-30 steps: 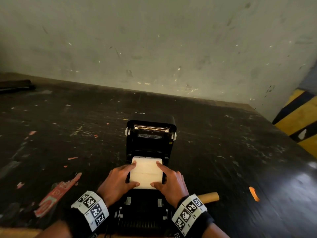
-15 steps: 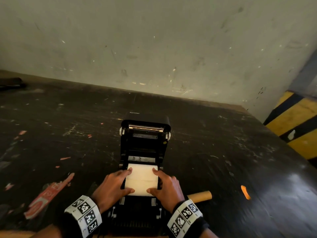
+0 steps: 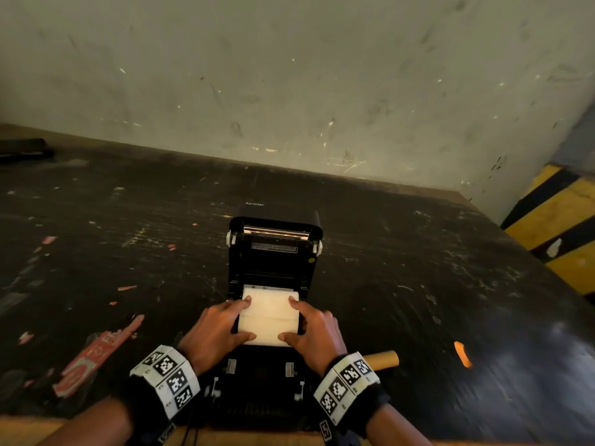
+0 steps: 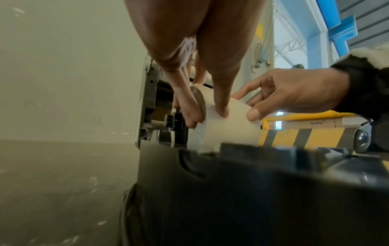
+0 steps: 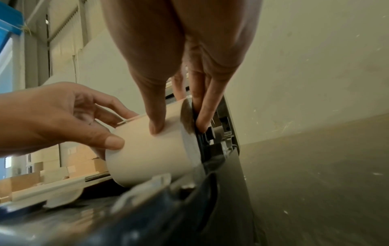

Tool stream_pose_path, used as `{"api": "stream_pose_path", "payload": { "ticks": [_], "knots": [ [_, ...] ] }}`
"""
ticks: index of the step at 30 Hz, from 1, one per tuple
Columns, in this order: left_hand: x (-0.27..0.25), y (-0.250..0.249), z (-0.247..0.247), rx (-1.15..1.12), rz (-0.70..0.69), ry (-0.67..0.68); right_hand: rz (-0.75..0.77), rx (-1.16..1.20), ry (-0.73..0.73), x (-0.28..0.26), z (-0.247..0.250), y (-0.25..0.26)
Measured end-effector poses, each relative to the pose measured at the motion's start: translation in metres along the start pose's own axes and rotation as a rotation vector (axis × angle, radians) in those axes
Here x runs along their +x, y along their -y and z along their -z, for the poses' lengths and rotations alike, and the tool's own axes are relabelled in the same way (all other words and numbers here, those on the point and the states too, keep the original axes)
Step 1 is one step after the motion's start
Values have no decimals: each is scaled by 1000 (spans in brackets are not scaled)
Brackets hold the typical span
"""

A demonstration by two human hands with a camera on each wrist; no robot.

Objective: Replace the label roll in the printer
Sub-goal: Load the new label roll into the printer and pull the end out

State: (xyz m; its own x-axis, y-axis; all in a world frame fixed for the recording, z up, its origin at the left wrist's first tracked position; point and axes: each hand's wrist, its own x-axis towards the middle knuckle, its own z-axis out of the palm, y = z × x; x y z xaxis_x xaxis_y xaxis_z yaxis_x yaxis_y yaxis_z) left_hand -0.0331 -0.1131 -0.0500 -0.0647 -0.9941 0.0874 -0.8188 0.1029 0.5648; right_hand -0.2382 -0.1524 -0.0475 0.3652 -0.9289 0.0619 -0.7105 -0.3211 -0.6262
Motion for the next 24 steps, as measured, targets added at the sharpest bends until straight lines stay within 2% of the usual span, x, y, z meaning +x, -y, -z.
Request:
{"api": "stream_pose_path", "payload": {
  "ticks": [5, 11, 15, 20, 24],
  "knots": [
    [-2, 7, -8, 16, -13, 49, -60, 11, 51, 2, -11, -9],
    [-3, 16, -7, 6, -52, 43, -30, -35, 85, 2, -9, -16],
    [-5, 19, -1, 0, -94, 40, 5, -24, 89, -1, 1, -18],
    [-12, 20, 1, 64, -145, 14, 140, -187, 47, -10, 1, -16],
    [-18, 18, -3, -11, -154, -73, 183, -139, 27, -22, -9, -25]
  ]
}}
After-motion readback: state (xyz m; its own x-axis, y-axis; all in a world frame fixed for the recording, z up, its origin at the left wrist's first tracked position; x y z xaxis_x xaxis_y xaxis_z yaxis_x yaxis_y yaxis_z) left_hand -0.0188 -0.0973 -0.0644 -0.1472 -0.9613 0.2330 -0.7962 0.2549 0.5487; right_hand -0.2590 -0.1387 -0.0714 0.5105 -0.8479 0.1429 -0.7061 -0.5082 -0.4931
